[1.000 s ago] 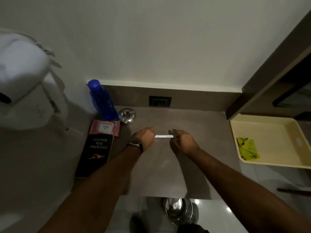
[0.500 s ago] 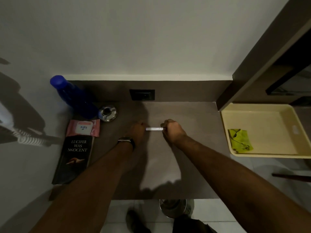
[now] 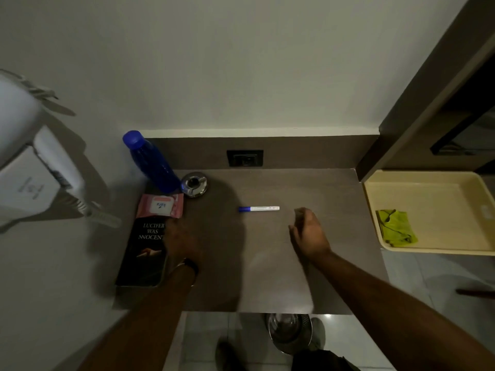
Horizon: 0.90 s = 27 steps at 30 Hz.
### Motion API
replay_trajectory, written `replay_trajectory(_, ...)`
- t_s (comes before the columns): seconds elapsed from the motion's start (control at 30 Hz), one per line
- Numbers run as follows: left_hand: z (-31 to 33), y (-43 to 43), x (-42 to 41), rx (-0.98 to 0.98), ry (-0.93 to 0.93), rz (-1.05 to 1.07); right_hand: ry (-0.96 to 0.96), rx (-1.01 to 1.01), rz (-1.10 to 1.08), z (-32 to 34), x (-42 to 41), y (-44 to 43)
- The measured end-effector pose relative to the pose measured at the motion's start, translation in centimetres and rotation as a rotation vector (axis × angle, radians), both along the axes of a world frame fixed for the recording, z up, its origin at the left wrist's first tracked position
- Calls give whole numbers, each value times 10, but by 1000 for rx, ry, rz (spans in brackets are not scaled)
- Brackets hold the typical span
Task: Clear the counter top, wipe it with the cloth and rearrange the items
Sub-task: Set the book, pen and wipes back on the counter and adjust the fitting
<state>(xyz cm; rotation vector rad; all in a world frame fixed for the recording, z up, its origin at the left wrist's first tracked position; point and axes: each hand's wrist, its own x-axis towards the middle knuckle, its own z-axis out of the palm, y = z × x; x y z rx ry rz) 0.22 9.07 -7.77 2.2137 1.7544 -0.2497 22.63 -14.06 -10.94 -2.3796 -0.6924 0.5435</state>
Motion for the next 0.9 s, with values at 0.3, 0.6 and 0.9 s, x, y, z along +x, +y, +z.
replay_trajectory(0.3, -10, 75, -96, -135, 10, 307, -10, 32, 86, -10, -86, 9)
replay_trajectory(0.6, -18, 58, -105, -425, -297, 314, 333, 71, 93, -7, -168, 86)
replay_trajectory(0.9, -14, -38, -12, -498, -596, 125, 291, -57, -221, -2, -137, 69)
